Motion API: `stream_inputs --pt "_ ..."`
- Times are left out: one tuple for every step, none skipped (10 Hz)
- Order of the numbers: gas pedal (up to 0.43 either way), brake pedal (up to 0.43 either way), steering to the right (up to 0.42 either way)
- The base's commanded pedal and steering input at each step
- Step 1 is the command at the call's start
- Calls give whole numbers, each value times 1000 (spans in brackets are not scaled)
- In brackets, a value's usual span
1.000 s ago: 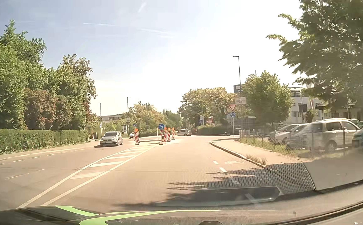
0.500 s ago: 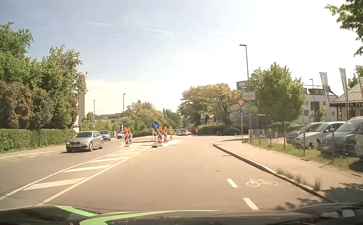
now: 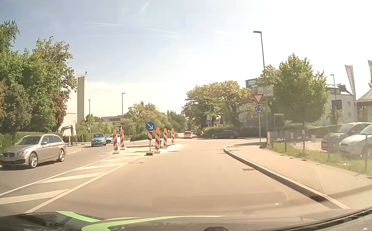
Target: Follow the waypoints while adhering to traffic rules and regulations
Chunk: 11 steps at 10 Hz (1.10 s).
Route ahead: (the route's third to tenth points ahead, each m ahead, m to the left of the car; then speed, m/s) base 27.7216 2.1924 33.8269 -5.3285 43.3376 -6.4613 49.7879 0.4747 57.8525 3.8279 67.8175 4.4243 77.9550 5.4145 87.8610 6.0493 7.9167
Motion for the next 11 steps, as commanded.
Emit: stream_inputs --pt "0 195 -5" --pt "0 207 -6" --pt "0 220 -5" --pt "0 220 -6" --pt "0 220 -6" --pt "0 220 -5" --pt "0 220 -5" --pt "0 220 -5" --pt "0 207 -5" --pt "0 207 -5" --pt "0 207 -5"
